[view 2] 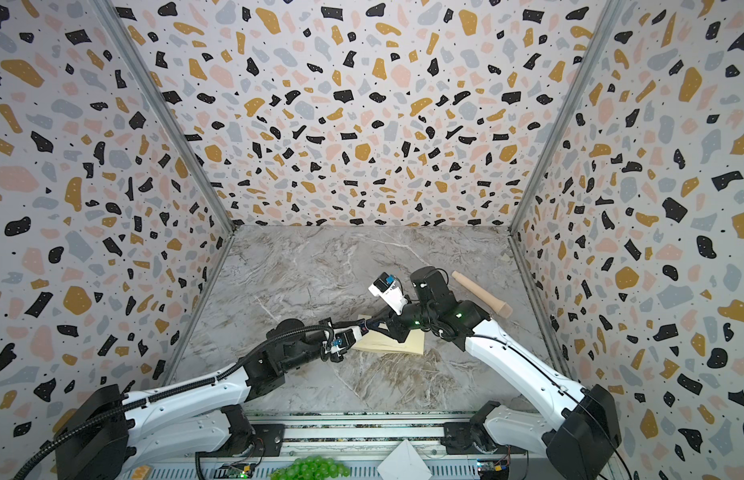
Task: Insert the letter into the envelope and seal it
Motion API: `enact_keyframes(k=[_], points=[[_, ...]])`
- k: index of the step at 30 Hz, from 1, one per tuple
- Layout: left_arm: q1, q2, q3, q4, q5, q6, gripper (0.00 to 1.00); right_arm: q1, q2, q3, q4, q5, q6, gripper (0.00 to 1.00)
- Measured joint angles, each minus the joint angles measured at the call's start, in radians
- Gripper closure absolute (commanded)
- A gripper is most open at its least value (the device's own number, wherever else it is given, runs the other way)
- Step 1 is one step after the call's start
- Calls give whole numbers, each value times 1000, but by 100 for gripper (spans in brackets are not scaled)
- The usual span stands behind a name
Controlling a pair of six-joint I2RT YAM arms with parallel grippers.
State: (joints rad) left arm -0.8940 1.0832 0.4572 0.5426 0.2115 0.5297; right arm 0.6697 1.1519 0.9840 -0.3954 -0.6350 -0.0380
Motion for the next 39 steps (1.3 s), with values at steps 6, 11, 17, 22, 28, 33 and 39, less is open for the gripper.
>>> enact_keyframes(k=[6, 11, 17, 22, 28, 33, 39], points=[[0, 24, 12, 16, 70, -28, 100, 0, -36, 1, -66, 5, -163, 100], [1, 24, 12, 26, 103, -46, 100, 2, -66, 1, -96, 22, -237, 100], [1, 24, 13, 40, 120, -55, 100, 5, -88, 1, -107, 29, -263, 100], [1, 24, 13, 39, 119, -57, 83, 5, -82, 2, -106, 17, -255, 100], [1, 26, 17, 13, 116, -63, 50, 5, -68, 2, -87, -11, -239, 100], [1, 39, 17, -8, 109, -63, 47, 5, -68, 3, -64, -32, -229, 100], [1, 42, 23, -20, 102, -66, 56, 11, -68, 3, -52, -50, -221, 100]])
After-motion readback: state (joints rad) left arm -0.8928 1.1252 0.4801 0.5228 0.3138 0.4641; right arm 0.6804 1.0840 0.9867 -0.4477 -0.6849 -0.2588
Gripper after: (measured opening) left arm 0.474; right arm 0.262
